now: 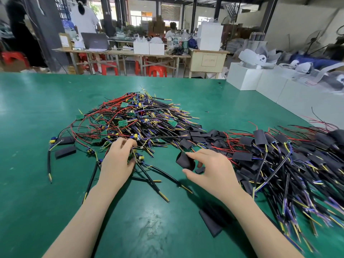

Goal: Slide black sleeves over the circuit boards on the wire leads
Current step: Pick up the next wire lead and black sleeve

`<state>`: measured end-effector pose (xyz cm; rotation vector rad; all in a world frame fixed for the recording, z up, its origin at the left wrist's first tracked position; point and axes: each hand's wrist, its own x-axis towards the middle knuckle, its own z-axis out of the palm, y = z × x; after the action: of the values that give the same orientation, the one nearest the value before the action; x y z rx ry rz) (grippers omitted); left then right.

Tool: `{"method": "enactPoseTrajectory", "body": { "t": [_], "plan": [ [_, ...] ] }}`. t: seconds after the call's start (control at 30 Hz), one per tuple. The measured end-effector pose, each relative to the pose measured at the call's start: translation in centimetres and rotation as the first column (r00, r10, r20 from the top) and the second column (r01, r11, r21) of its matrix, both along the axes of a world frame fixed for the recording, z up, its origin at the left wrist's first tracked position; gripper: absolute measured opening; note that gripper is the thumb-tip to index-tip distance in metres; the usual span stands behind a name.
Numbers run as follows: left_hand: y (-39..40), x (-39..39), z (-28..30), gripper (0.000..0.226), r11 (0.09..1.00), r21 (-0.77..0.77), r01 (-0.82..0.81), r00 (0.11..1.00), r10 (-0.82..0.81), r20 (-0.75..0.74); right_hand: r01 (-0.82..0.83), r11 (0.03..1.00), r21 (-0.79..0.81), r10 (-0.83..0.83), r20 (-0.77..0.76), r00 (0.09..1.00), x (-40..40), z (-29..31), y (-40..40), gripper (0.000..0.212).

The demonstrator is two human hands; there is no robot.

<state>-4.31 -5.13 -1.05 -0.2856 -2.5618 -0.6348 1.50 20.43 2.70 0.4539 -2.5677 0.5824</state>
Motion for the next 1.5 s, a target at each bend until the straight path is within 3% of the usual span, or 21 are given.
{"method": "enactPoseTrajectory", "body": {
  "t": [0.23, 0.4, 0.47, 0.6, 0.73, 0.87, 1.37, 1.5],
  "plan": [
    [-1.0, -0.1, 0.1, 0.026, 0.991, 0.077, 0.111, 0.993, -0.107, -0.056, 0.009, 1.0, -0.003, -0.009, 0.003, 1.0, 0.0, 0.0, 0.2, 0.033],
    [-1.1, 0.5, 1.1, 0.023, 0.975, 0.197, 0.098, 0.956, -0.037, -0.291, 0.022, 1.0, 0.006, -0.022, 0.014, 1.0, -0.3, 0.2, 1.0, 0.02],
    [-1.0, 0.7, 1.5, 0.025, 0.983, 0.176, 0.053, 0.928, 0.017, -0.373, 0.025, 1.0, 0.006, -0.026, 0.054, 0.998, -0.4, 0.3, 1.3, 0.017],
    [-0.8, 1.2, 1.9, 0.029, 0.99, 0.143, -0.002, 0.887, 0.068, -0.457, -0.147, 0.982, -0.118, 0.17, 0.213, 0.962, -0.3, 0.6, 1.7, 0.019],
    [-0.6, 1.3, 2.0, 0.026, 0.995, 0.103, 0.005, 0.877, 0.045, -0.478, -0.274, 0.9, -0.339, 0.385, 0.324, 0.864, 0.3, 0.8, 1.4, 0.028],
    [-0.6, 1.2, 2.0, 0.025, 0.999, 0.05, 0.004, 0.871, 0.021, -0.492, -0.267, 0.858, -0.439, 0.416, 0.288, 0.863, 0.4, 1.1, 1.3, 0.027],
    [-1.1, 0.9, 1.8, 0.024, 0.999, 0.033, -0.017, 0.876, 0.03, -0.481, -0.256, 0.835, -0.487, 0.428, 0.283, 0.858, 0.8, 1.6, 1.7, 0.029],
    [-1.2, 1.0, 1.6, 0.02, 0.999, -0.032, -0.019, 0.873, 0.001, -0.488, -0.259, 0.847, -0.465, 0.417, 0.277, 0.866, 0.7, 1.5, 1.6, 0.029]
  ]
}}
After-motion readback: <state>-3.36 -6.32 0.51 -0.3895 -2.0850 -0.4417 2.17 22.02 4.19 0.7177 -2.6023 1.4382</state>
